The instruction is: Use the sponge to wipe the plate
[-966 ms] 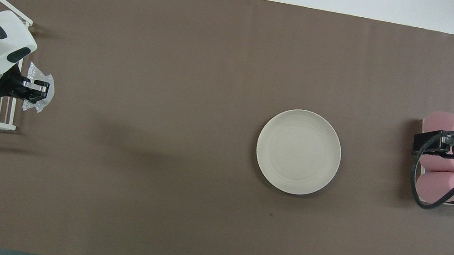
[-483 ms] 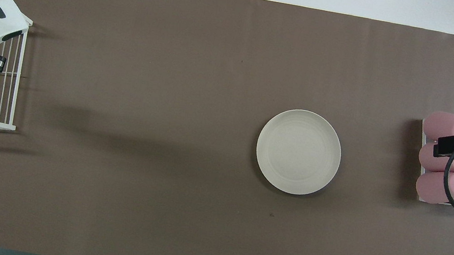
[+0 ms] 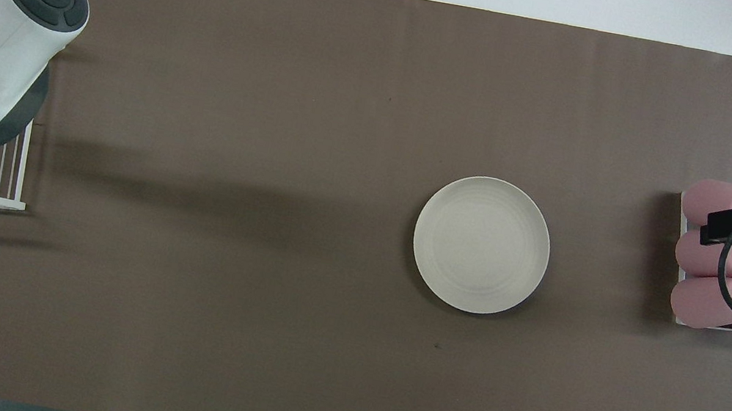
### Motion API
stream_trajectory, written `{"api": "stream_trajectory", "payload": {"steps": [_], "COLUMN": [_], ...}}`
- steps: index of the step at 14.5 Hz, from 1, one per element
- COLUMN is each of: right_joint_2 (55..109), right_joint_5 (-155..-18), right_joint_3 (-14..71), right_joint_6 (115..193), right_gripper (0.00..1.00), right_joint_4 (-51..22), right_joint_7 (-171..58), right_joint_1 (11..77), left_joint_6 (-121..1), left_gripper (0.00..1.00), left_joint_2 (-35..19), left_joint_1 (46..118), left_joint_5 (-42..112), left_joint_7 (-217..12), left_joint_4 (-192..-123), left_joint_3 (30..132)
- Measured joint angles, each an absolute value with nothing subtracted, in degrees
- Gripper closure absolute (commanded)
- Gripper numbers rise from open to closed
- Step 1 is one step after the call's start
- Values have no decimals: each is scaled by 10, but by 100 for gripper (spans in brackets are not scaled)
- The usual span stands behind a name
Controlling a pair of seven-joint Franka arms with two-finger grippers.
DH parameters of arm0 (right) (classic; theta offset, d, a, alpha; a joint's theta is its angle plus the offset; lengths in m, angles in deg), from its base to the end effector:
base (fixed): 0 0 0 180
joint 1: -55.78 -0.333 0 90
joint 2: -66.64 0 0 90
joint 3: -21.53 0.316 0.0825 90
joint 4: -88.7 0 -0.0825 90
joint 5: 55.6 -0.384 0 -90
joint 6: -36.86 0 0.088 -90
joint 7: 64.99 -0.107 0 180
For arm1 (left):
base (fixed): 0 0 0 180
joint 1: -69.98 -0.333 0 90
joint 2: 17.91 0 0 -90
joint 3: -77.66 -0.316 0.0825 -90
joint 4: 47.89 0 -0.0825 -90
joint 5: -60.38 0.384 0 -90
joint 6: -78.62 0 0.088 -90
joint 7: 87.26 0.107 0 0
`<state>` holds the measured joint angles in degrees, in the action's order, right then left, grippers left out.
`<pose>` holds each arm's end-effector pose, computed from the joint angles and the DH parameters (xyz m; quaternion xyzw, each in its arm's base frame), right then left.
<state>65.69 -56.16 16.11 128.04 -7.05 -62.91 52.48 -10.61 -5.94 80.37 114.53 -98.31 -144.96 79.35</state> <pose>0.5475 -0.0196 0.5880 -0.9995 0.0006 0.0314 0.0068 0.6026 -0.0379 0.4891 -0.8779 0.0803 0.0604 0.4683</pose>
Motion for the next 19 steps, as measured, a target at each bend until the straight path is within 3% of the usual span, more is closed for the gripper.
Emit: {"api": "stream_trajectory", "payload": {"steps": [8, 12, 13, 15, 17, 19], "right_joint_2": [668, 668, 668, 668, 668, 668], "right_joint_5": [-561, -555, -549, -546, -546, -553], "right_joint_3": [148, 136, 134, 134, 134, 134], "right_joint_6": [1263, 1259, 1259, 1256, 1256, 1257], "right_gripper": [0, 0, 0, 0, 0, 0], "right_joint_4": [-48, -42, -40, -36, -35, -33], "right_joint_7": [-629, -617, -609, -607, -607, -607], "right_joint_1": [526, 532, 532, 532, 532, 532], "left_joint_6": [-107, -107, -108, -112, -117, -119], "left_gripper": [100, 100, 95, 38, 28, 25], "left_joint_2": [20, 27, 27, 27, 27, 27], "left_joint_1": [802, 802, 802, 802, 802, 802], "left_joint_5": [1157, 1160, 1161, 1161, 1161, 1161], "left_joint_7": [-1158, -1175, -1176, -1176, -1176, -1177], "left_joint_4": [-1450, -1449, -1449, -1449, -1449, -1449], "left_joint_3": [792, 792, 792, 793, 793, 793]}}
